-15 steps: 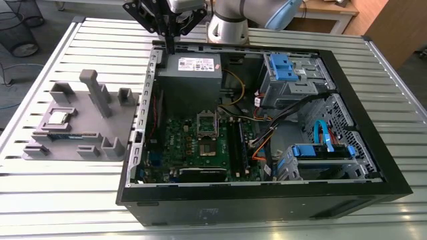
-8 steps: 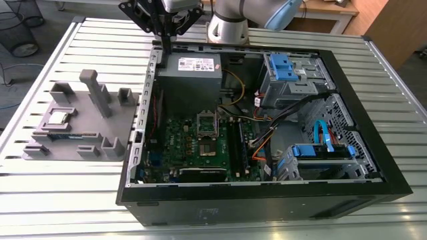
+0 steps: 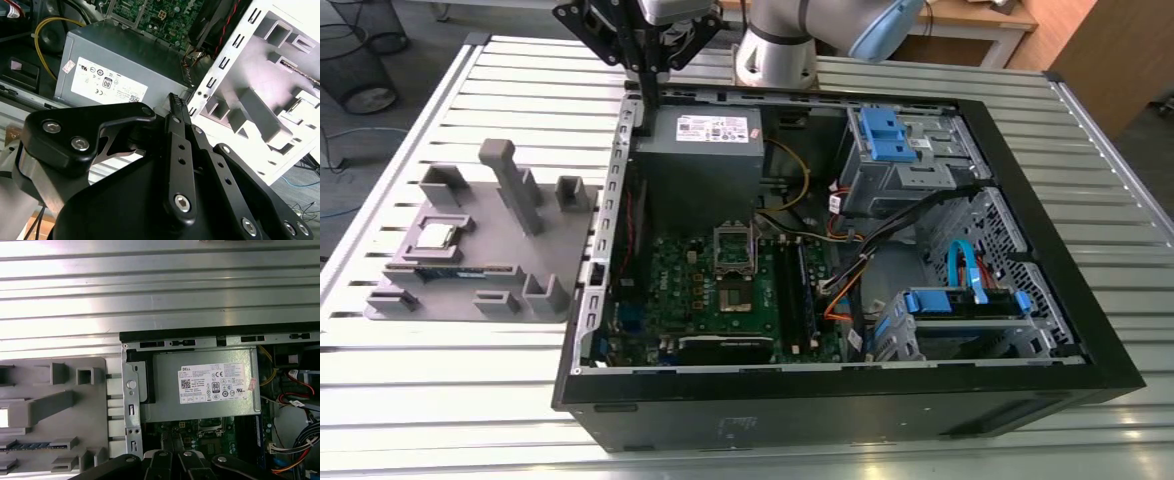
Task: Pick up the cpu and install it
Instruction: 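Reach for the cpu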
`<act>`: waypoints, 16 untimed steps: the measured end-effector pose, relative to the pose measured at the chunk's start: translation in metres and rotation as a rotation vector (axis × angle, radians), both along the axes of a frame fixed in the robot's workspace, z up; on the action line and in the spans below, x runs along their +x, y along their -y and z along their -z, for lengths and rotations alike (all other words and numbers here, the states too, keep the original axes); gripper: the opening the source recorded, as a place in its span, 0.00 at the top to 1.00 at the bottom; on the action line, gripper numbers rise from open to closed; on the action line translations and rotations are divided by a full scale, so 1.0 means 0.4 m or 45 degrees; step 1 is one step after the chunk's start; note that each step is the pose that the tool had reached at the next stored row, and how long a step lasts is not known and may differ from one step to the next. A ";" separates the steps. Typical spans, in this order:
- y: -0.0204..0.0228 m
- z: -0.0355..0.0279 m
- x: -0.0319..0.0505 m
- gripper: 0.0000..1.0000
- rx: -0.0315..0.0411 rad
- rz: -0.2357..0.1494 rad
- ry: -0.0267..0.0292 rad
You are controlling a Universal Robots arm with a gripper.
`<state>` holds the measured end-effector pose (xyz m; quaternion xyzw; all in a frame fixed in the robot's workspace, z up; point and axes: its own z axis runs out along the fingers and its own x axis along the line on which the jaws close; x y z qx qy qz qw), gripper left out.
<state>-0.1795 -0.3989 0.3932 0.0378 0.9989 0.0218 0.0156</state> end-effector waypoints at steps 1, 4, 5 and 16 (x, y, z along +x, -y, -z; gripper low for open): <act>0.000 0.000 0.000 0.89 0.0000 0.000 0.0000; 0.000 0.000 -0.002 0.89 0.0000 0.000 0.0001; 0.000 0.000 -0.003 0.89 0.0000 0.000 0.0002; 0.000 0.000 -0.023 0.89 0.0000 0.000 0.0023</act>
